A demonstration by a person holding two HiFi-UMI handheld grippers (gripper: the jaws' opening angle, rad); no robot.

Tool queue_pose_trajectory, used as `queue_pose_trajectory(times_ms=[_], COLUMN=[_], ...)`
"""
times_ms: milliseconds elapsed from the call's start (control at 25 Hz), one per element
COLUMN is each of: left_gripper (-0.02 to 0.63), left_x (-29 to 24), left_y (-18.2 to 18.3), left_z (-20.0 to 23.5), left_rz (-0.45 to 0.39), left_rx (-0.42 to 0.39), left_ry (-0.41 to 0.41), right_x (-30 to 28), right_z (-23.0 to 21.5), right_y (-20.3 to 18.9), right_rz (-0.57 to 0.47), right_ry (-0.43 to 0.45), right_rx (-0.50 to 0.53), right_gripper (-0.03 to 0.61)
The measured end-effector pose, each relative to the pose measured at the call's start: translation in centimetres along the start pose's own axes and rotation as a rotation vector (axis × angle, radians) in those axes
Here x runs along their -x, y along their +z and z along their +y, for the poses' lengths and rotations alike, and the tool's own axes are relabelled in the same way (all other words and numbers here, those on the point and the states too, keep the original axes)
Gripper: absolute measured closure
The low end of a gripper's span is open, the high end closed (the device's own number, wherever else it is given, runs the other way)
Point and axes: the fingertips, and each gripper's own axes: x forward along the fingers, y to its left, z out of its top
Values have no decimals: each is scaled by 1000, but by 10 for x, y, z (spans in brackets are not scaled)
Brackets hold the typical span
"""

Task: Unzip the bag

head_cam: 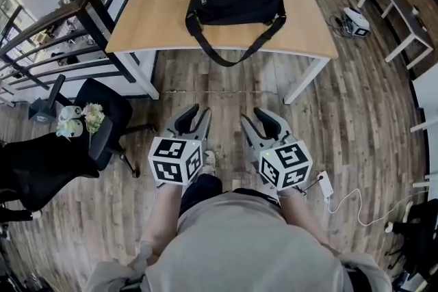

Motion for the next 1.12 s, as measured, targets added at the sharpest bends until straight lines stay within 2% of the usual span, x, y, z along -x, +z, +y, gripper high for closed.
queue_pose_trajectory(times_ms=[360,600,880,1120], left_gripper=[494,495,495,495], left_x=[-57,-82,-99,-121], left_y=[40,52,53,51], left_z=[70,103,129,142], left_rz=[6,31,66,71], left_rx=[-25,-50,7,30], left_ry=[-63,-114,-128,-115], right_x=[-98,-135,-169,-198], right_z=[-15,-12,-14,-20], right_y=[48,68,79,80], right_rz=[-35,-83,-50,-12], right_ry=[-39,-44,-47,-4], right_rx=[-9,-30,-24,9], right_gripper=[434,436,437,437])
